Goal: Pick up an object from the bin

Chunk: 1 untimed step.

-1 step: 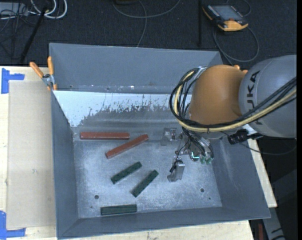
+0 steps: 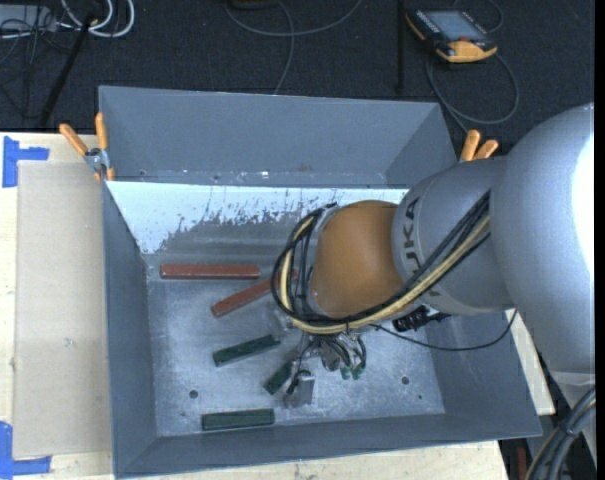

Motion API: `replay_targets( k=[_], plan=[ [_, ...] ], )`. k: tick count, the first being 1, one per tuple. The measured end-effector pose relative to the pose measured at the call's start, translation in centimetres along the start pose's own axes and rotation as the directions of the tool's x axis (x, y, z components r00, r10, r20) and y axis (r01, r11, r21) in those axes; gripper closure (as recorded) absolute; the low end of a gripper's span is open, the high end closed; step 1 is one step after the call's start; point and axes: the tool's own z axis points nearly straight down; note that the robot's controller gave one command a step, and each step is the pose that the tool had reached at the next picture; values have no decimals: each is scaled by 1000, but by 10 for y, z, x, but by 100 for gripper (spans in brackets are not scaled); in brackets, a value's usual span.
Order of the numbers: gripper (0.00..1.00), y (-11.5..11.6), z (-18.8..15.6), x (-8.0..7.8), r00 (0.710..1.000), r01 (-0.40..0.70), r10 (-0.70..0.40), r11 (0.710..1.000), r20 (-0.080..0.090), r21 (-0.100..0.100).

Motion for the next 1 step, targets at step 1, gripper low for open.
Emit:
replay_targets(
  k=[1],
  plan=[
    [100, -2, -5, -2, 1000, -5, 5, 1000, 5, 1]
  ],
)
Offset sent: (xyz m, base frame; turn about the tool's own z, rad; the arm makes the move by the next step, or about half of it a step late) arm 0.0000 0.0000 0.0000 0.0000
